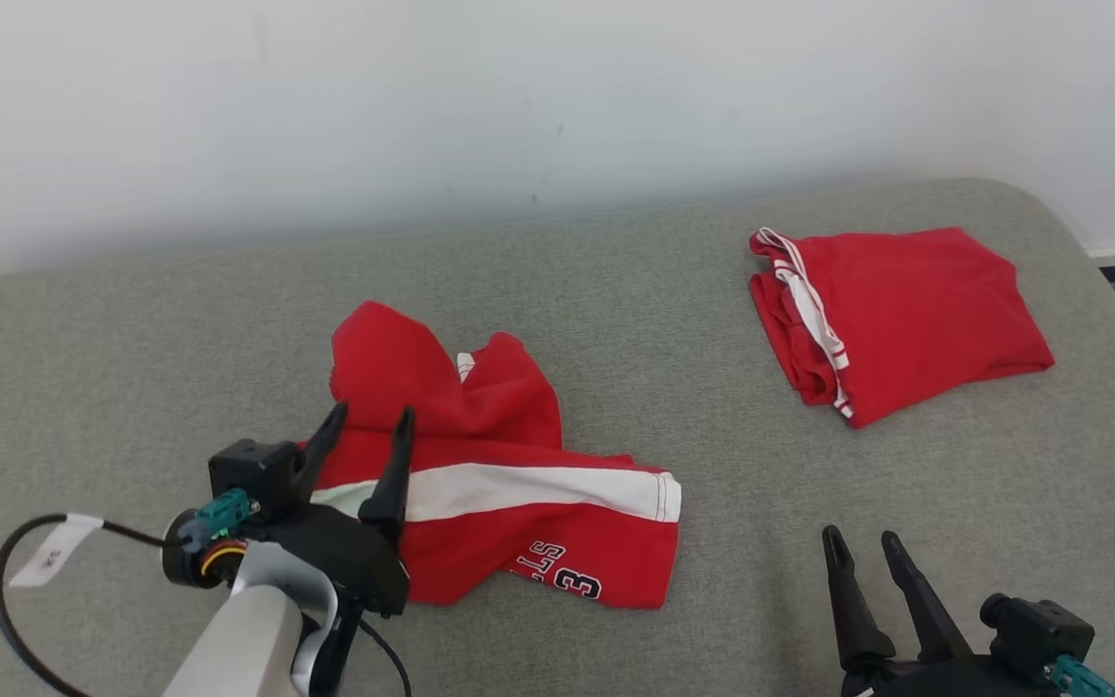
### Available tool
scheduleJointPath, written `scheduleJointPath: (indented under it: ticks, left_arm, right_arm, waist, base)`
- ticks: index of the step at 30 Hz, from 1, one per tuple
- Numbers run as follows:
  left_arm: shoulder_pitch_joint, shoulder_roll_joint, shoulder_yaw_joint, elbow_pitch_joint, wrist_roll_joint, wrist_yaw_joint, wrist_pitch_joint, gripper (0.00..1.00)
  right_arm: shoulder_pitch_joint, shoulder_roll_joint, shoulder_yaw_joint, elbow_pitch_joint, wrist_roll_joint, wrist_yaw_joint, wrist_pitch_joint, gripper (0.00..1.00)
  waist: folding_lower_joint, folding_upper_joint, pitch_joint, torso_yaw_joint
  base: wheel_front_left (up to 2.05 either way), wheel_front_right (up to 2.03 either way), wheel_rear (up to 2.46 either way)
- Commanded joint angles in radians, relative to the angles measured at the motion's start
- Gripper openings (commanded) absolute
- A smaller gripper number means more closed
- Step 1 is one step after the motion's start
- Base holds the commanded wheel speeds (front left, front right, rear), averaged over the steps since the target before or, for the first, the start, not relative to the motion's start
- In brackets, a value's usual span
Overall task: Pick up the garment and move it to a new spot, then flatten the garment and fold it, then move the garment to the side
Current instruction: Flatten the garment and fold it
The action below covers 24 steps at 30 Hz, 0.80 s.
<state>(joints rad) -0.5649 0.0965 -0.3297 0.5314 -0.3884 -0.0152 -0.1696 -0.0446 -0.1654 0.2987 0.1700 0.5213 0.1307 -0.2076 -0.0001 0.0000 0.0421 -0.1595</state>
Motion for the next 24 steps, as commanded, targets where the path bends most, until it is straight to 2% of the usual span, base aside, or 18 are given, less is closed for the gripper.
scheduleJointPath:
  ticks: [1,11,19,24]
  left_arm:
    - [0.033,0.005,0.001,-0.021,-0.004,0.007,-0.009,1.0]
    - [0.083,0.062,0.028,-0.08,-0.022,0.035,0.04,1.0]
    - [0.081,0.107,0.064,-0.014,-0.052,0.042,0.07,1.0]
    - [0.074,0.11,0.064,0.033,-0.066,0.037,0.089,1.0]
  right_arm:
    - [0.018,0.002,-0.002,-0.006,-0.007,0.0,-0.001,1.0]
    - [0.011,0.002,-0.001,-0.016,-0.009,0.0,0.009,1.0]
    - [-0.001,-0.002,-0.003,-0.012,-0.004,0.0,0.009,1.0]
    - [-0.005,-0.005,-0.006,-0.012,0.0,0.0,0.005,1.0]
  waist:
    - [0.0001,0.0,0.003,0.017]
    - [0.0001,0.0,0.02,0.029]
    - [0.0001,0.0,0.054,-0.01]
    - [0.0001,0.0,0.079,-0.027]
  base:
    - [0.0,0.0,0.0]
    - [0.0,0.0,0.0]
    - [0.0,0.0,0.0]
    - [0.0,0.0,0.0]
